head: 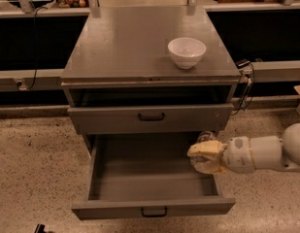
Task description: Pick water bottle from middle drawer and place on counter
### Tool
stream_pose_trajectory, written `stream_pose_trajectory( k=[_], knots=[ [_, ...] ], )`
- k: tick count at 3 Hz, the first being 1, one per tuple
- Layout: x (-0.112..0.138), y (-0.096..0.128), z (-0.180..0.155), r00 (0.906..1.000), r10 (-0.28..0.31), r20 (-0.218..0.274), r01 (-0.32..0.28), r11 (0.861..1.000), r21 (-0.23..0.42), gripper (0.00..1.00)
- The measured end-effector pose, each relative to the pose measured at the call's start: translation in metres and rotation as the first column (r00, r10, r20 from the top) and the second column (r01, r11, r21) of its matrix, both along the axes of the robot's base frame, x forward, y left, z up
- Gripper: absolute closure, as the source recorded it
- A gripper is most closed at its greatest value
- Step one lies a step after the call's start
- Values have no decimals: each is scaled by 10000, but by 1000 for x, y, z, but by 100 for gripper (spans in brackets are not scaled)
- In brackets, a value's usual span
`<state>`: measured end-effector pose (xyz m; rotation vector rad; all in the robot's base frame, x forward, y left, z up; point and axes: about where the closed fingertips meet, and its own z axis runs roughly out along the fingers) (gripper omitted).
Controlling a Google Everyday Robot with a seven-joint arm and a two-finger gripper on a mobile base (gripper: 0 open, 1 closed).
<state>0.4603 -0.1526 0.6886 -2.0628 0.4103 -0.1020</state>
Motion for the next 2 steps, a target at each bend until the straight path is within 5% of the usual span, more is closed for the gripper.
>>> stream_pose_trajectory(
  k=[1, 2],
  knots=[
    [8, -17, 41, 9888, 285, 1465, -289, 9996, 10, 100],
    [16, -14, 91, 9477, 897, 3062, -842, 9960, -311, 100]
  ],
)
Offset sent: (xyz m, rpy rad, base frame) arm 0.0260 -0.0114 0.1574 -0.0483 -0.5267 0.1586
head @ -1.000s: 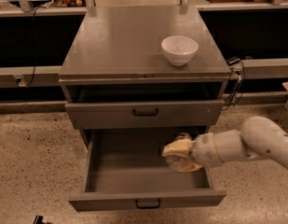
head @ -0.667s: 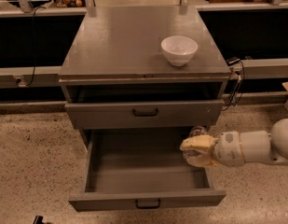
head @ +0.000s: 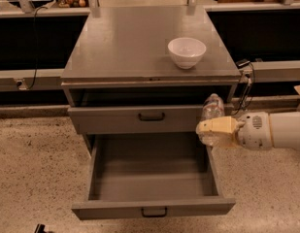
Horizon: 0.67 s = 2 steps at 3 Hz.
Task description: Pick water bottle from middle drawer and place on counter
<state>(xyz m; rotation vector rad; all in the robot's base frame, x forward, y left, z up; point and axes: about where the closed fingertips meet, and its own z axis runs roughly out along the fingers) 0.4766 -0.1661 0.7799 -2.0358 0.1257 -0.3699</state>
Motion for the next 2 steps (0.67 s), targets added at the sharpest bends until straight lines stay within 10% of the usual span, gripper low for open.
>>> stream_pose_trajectory(
  k=[2],
  knots=[
    [21, 20, 90, 9749, 734, 2104, -646, 9967, -486, 100]
  ],
)
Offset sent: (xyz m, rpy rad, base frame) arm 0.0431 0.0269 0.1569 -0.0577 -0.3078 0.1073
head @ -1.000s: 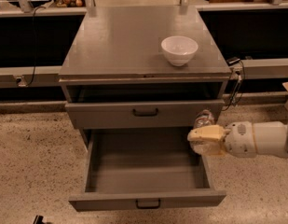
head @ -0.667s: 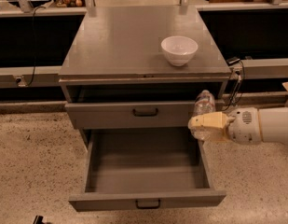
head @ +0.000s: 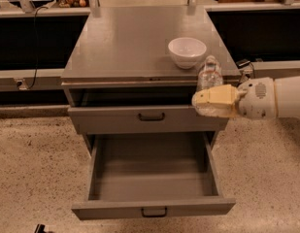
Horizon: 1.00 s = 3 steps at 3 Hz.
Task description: Pick water bottle from middle drawer and place on counter
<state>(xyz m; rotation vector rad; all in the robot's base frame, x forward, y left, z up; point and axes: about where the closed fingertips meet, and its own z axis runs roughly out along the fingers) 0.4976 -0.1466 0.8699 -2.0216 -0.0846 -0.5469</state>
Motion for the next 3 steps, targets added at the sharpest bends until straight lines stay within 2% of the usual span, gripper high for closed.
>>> stream_pose_trajectory(
  k=[1, 2, 3],
  knots=[
    [23, 17, 43, 9995, 263, 179, -253, 9980, -572, 100],
    [54, 44, 66, 9986, 507, -142, -521, 9897, -1337, 100],
    [84, 77, 78, 9953, 644, -722, -780, 9755, -2057, 100]
  ],
)
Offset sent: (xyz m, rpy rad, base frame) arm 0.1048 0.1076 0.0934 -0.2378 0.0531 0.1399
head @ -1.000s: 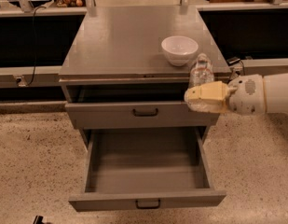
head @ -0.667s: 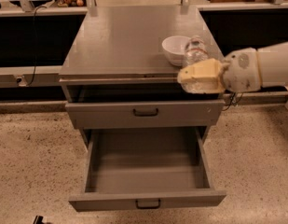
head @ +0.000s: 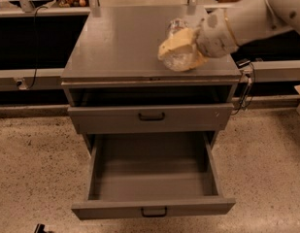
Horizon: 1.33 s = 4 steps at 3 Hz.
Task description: Pick water bottle from middle drawer and place on counter
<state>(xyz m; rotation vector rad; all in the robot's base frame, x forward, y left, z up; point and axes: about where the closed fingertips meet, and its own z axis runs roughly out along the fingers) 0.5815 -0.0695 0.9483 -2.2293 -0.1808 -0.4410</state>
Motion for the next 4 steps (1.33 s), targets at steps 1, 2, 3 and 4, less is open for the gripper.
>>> stream_pose_trajectory(
  k=[1, 2, 3, 4],
  knots=[
    [20, 48, 12, 9975, 525, -482, -548, 9973, -480, 100],
    [41, 91, 16, 9939, 735, -821, -801, 9936, -798, 100],
    [76, 132, -7, 9949, 121, -1005, -283, 9865, -1612, 100],
    [121, 144, -48, 9903, -1132, -800, 871, 9571, -2762, 100]
  ],
)
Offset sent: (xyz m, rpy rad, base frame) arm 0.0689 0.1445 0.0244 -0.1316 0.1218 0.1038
